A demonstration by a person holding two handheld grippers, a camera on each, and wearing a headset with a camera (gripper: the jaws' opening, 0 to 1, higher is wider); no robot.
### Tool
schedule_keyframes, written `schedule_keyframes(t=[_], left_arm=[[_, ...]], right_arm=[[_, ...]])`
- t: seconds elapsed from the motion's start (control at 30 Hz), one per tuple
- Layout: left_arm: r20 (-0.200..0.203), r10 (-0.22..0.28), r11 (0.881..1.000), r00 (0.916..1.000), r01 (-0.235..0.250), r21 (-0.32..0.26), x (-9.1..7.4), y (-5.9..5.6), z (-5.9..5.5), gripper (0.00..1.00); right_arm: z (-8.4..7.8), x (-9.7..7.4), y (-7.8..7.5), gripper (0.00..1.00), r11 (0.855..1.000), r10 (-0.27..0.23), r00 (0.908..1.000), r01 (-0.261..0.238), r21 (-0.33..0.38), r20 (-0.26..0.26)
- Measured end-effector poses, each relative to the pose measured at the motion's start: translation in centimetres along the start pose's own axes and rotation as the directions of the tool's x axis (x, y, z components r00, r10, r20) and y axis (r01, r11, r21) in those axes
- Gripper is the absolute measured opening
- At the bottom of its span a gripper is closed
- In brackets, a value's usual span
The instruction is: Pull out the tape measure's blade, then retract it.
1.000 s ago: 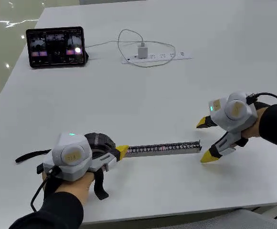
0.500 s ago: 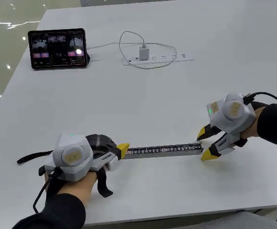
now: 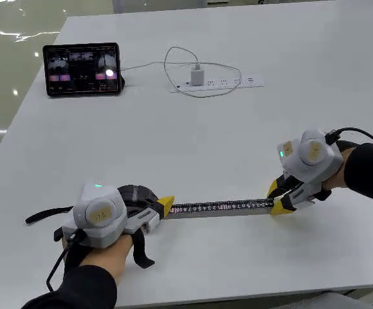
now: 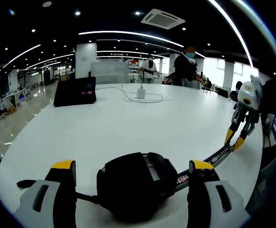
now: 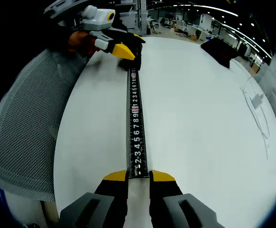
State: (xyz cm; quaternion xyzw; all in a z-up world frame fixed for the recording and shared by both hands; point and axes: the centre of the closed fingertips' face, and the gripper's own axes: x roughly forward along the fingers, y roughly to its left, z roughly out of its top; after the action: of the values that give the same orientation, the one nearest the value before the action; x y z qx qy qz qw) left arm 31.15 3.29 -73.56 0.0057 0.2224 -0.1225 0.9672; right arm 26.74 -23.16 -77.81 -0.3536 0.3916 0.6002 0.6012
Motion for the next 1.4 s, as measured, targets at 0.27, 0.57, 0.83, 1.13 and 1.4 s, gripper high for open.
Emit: schedule_keyframes(t=[0.27, 0.57, 0.83, 1.13, 1.4], left_arm=[[-0.010, 0.006, 1.000, 0.9999, -0.006, -0.004, 0.0, 0.1, -0.2, 0.93], [-0.046, 0.009, 1.000, 0.9989, -0.011, -0.027, 0.0, 0.2, -0.8, 0.80], [-0.091, -0.015, 0.999, 0.9957, 0.012, -0.037, -0.1, -0.5, -1.5, 0.65], [-0.093, -0.023, 0.998, 0.9954, 0.017, -0.068, -0.3, -0.6, -1.6, 0.64], [-0.092, -0.030, 0.998, 0.9953, 0.026, -0.050, -0.2, -0.5, -1.6, 0.61]], right_arm=[[0.1, 0.1, 0.0, 0.12, 1.000, 0.006, 0.9997, -0.006, 0.002, -0.024], [-0.3, 0.3, -0.6, 0.11, 1.000, -0.012, 0.9931, 0.010, -0.013, -0.117], [-0.5, 0.3, -0.7, 0.11, 1.000, -0.017, 0.9918, 0.015, -0.010, -0.127], [-0.5, 0.5, -0.8, 0.10, 1.000, -0.019, 0.9904, 0.020, 0.010, -0.137], [-0.5, 0.5, -0.7, 0.10, 1.000, -0.020, 0.9915, 0.022, 0.018, -0.128]])
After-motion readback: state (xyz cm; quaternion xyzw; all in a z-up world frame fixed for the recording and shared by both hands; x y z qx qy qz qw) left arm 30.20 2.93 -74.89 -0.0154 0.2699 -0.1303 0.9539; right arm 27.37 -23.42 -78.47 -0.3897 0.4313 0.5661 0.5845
